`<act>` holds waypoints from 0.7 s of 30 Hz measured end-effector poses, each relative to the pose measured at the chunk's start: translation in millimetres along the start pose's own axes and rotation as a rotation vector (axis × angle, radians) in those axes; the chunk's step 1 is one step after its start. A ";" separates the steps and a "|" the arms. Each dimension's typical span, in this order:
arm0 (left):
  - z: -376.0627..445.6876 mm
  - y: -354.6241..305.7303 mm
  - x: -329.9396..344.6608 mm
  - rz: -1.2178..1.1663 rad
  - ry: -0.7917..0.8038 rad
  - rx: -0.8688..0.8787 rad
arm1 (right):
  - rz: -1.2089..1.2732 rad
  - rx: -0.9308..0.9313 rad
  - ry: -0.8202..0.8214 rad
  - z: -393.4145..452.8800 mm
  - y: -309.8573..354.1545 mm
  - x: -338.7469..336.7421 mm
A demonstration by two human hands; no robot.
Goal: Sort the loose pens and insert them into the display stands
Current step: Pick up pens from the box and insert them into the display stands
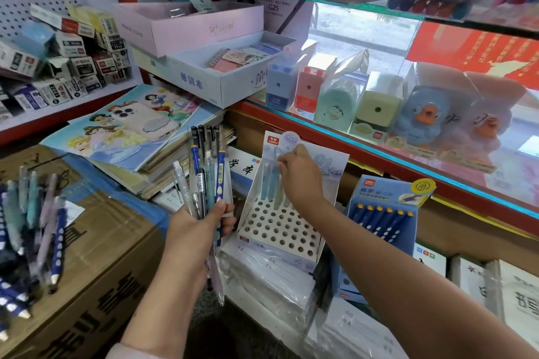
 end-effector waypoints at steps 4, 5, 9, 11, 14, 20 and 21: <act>-2.6 -0.9 -1.5 -0.003 0.000 -0.001 | 0.024 -0.009 0.003 -1.3 -0.9 -0.8; -3.1 -1.3 -1.7 -0.002 0.001 0.002 | 0.031 -0.009 -0.001 -1.4 -1.2 -1.9; -3.9 -1.8 -1.8 0.003 0.005 0.011 | 0.046 -0.012 0.006 -2.4 -1.2 -2.0; -4.1 -1.8 -1.3 -0.001 0.008 0.007 | 0.046 -0.008 0.002 -2.5 -0.9 -0.5; -5.0 -2.2 -0.3 -0.009 0.011 -0.005 | 0.043 -0.001 -0.013 -2.7 -1.1 1.1; -5.9 -3.3 -1.0 -0.015 0.011 0.008 | 0.006 -0.016 -0.006 -4.0 -3.1 3.9; -6.1 -3.6 -1.4 -0.019 0.011 0.010 | -0.008 -0.022 0.005 -4.8 -4.1 4.9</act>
Point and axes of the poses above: each hand's wrist, its own z-axis towards the middle knuckle, its own x-axis out of the palm, y = z × x, the point moved 6 cm from there along z, towards the middle knuckle, and after that the axes turned 10 degrees about -y, right-handed, at the moved point
